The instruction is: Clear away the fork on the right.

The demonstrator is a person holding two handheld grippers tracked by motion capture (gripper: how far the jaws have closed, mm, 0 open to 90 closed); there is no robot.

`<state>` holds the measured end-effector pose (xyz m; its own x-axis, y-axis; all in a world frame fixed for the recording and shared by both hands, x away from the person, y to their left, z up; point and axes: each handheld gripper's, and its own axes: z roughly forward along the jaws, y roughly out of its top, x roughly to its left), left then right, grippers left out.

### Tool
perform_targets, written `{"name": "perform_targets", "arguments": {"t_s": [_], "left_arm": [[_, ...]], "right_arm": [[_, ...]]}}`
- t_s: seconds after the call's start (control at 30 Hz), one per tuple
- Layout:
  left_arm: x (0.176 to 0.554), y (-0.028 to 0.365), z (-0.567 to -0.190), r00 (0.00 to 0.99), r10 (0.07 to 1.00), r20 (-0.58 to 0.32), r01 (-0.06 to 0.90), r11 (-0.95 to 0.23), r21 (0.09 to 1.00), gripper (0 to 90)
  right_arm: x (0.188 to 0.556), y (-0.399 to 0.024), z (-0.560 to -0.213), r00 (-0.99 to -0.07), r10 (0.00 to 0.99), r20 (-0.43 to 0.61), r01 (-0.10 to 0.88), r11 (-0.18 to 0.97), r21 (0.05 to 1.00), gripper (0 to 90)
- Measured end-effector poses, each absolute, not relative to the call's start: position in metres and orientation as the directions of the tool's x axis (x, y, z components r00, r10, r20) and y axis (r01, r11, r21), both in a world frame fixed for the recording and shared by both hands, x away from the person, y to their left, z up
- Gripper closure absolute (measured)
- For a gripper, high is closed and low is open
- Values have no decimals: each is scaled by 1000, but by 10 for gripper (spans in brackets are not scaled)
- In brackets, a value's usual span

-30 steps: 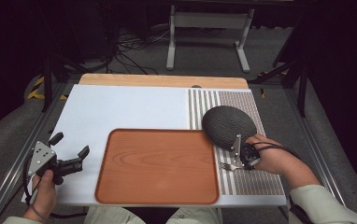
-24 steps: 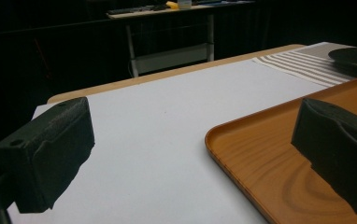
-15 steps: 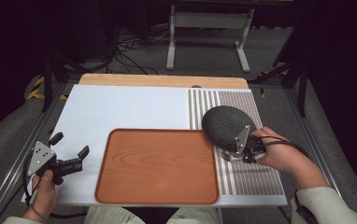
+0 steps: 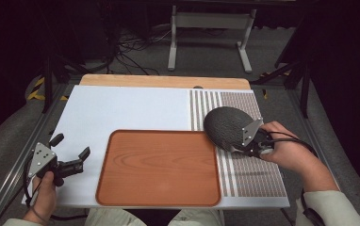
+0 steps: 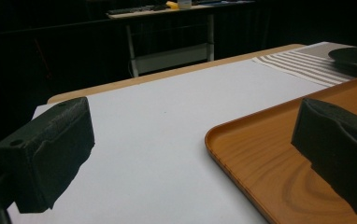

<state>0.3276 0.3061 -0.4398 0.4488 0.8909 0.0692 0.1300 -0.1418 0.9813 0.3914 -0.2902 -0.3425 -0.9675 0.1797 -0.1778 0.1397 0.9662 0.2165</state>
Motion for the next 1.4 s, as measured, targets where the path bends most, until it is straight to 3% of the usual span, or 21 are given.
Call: {"name": "perform_targets", "arguments": {"t_s": [0.53, 0.73, 1.13, 1.4], "left_arm": [[328, 305, -440, 448, 892, 64, 131, -136, 982, 1], [328, 306, -440, 447, 892, 69, 132, -142, 981, 1], [328, 307, -440, 448, 891, 66, 134, -140, 981, 1], [328, 307, -440, 449, 891, 67, 133, -141, 981, 1]], "right_arm": [[389, -279, -320, -926, 307, -219, 214, 907, 363, 846], [387, -263, -315, -900, 395, -183, 279, 847, 453, 846], [387, -231, -311, -882, 455, -124, 340, 795, 502, 846], [386, -207, -313, -846, 531, -34, 433, 725, 536, 846]]}}
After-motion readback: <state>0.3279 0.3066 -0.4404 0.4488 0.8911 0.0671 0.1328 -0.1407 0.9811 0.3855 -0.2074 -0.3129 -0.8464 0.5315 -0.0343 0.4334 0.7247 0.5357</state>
